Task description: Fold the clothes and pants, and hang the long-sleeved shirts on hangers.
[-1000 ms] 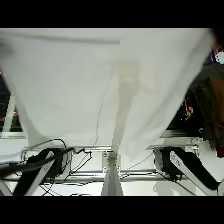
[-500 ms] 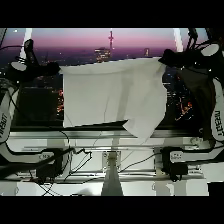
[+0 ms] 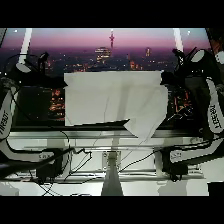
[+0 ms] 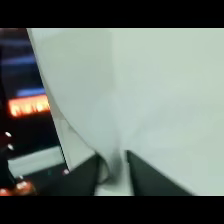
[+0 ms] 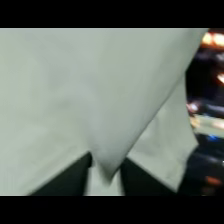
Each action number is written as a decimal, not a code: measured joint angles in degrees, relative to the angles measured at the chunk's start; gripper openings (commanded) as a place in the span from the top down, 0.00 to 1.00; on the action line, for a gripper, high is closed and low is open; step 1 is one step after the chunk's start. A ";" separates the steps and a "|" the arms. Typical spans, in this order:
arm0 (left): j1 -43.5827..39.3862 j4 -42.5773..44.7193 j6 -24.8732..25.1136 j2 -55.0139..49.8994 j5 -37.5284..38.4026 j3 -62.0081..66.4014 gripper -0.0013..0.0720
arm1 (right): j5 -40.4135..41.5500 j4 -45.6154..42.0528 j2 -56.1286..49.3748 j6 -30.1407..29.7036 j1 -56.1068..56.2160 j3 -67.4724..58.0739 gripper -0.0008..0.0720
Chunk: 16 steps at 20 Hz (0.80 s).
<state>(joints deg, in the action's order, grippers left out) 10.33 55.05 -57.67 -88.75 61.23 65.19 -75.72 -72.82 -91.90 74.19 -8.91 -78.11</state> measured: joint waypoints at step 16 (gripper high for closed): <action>16.92 -3.30 -1.97 25.24 6.62 -23.39 0.23 | -6.88 -5.05 20.76 2.03 -10.01 29.79 0.25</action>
<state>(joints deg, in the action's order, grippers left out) 27.24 51.75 -59.64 -63.51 67.85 41.80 -82.61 -77.87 -71.13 76.23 -18.92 -48.31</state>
